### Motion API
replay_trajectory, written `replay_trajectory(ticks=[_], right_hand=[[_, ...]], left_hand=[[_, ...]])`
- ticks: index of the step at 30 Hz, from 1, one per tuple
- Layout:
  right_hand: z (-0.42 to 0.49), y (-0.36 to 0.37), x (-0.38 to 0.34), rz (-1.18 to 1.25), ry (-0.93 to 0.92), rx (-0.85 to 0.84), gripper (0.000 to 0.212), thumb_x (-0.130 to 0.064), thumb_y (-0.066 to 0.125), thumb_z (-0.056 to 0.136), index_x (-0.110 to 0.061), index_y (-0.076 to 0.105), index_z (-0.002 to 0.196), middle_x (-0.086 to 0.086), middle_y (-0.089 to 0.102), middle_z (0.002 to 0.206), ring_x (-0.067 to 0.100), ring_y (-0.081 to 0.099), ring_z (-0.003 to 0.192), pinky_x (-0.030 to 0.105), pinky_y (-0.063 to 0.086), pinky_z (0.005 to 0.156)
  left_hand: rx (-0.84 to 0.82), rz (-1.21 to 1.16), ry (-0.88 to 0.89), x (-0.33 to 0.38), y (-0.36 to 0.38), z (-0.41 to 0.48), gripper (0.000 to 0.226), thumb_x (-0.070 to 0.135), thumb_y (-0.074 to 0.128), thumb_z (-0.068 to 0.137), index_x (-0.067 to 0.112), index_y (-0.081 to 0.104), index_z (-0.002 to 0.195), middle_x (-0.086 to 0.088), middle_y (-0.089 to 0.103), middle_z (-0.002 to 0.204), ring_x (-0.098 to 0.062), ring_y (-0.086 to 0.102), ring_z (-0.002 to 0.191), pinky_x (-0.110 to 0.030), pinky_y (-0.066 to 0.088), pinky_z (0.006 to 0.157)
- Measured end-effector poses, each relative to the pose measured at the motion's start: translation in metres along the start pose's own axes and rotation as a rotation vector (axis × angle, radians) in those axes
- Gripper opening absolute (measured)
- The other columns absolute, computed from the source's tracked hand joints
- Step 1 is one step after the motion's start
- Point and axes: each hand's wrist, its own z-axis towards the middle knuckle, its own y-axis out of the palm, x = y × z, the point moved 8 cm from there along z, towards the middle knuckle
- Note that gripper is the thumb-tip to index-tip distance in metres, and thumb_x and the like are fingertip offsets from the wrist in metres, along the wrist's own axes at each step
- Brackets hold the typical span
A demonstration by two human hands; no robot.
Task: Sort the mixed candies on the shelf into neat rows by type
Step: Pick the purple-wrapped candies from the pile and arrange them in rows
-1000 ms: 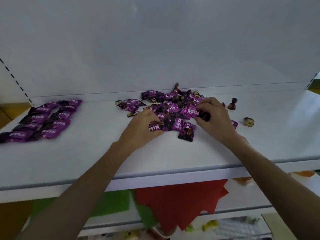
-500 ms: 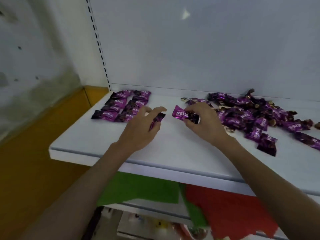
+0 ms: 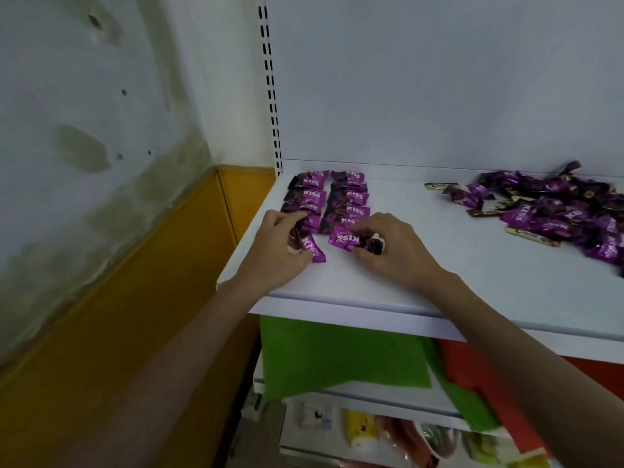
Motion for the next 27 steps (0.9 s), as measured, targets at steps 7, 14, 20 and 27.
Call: replay_trajectory(ticks=[7, 14, 20, 27], right_hand=[[0.004, 0.013, -0.013, -0.076, 0.03, -0.059, 0.028, -0.016, 0.063, 0.083, -0.014, 0.061, 0.111, 0.006, 0.064, 0.108, 0.023, 0.055, 0.099, 0.028, 0.04, 0.081], [0.004, 0.011, -0.014, -0.091, 0.072, -0.067, 0.028, -0.019, 0.062, 0.083, -0.013, 0.062, 0.111, 0.006, 0.065, 0.107, 0.021, 0.054, 0.096, 0.027, 0.039, 0.08], [0.0, 0.005, -0.015, -0.017, 0.096, -0.06, 0.035, -0.04, 0.045, 0.091, -0.012, 0.066, 0.092, 0.003, 0.061, 0.09, 0.016, 0.054, 0.075, 0.031, 0.043, 0.072], [-0.002, 0.006, -0.01, -0.031, 0.119, -0.074, 0.017, -0.005, 0.06, 0.075, -0.008, 0.064, 0.091, 0.006, 0.06, 0.097, 0.016, 0.05, 0.074, 0.027, 0.042, 0.072]], left_hand=[[0.049, 0.563, 0.041, -0.022, -0.022, -0.002, 0.058, 0.058, 0.048, 0.084, 0.027, 0.042, 0.133, -0.007, 0.049, 0.12, -0.023, 0.045, 0.11, -0.031, 0.036, 0.082], [0.126, 0.415, 0.187, -0.007, -0.022, -0.001, 0.039, 0.035, 0.057, 0.088, 0.016, 0.057, 0.122, -0.007, 0.05, 0.128, -0.024, 0.043, 0.119, -0.033, 0.035, 0.095], [0.015, 0.318, 0.228, -0.001, -0.01, 0.0, 0.026, 0.023, 0.058, 0.088, 0.015, 0.058, 0.112, -0.004, 0.059, 0.115, -0.02, 0.053, 0.103, -0.029, 0.042, 0.082], [-0.027, 0.203, 0.218, -0.004, -0.004, 0.001, 0.025, 0.015, 0.059, 0.086, 0.013, 0.057, 0.111, -0.007, 0.061, 0.109, -0.022, 0.055, 0.099, -0.032, 0.047, 0.08]])
